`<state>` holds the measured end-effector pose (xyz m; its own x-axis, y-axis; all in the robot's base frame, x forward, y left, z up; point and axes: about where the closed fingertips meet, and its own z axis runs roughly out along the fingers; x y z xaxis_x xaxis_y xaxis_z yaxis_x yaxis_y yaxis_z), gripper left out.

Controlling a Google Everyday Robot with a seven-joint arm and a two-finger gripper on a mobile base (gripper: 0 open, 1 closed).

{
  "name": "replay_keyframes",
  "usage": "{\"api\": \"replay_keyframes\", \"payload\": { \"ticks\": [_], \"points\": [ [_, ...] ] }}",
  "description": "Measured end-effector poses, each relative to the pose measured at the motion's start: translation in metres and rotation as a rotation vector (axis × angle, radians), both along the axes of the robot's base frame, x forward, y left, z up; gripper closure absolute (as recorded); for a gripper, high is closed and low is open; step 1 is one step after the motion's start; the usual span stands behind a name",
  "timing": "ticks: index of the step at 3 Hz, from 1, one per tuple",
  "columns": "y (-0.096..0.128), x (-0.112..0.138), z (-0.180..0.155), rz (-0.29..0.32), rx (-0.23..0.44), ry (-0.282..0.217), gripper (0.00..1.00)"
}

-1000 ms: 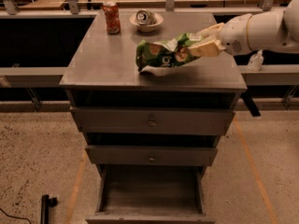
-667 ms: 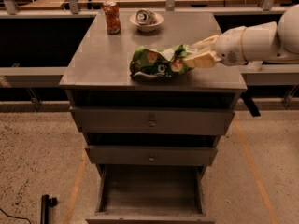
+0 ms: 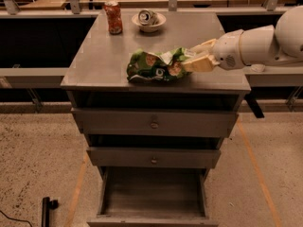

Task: Place green rice chip bag into bottom drawer

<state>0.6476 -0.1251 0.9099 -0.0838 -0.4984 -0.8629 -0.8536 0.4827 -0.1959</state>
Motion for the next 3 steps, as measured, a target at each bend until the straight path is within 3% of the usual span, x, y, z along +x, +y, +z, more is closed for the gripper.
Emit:
{"api": "replay_keyframes", "payload": {
  "ticks": [1,3],
  "points": [
    [0.014,-0.028,-0.006,-0.016,0.042,0.034,1.0],
    [0.031,-0.105,-0.059,-0.094,0.123,0.211,1.0]
  ]
}}
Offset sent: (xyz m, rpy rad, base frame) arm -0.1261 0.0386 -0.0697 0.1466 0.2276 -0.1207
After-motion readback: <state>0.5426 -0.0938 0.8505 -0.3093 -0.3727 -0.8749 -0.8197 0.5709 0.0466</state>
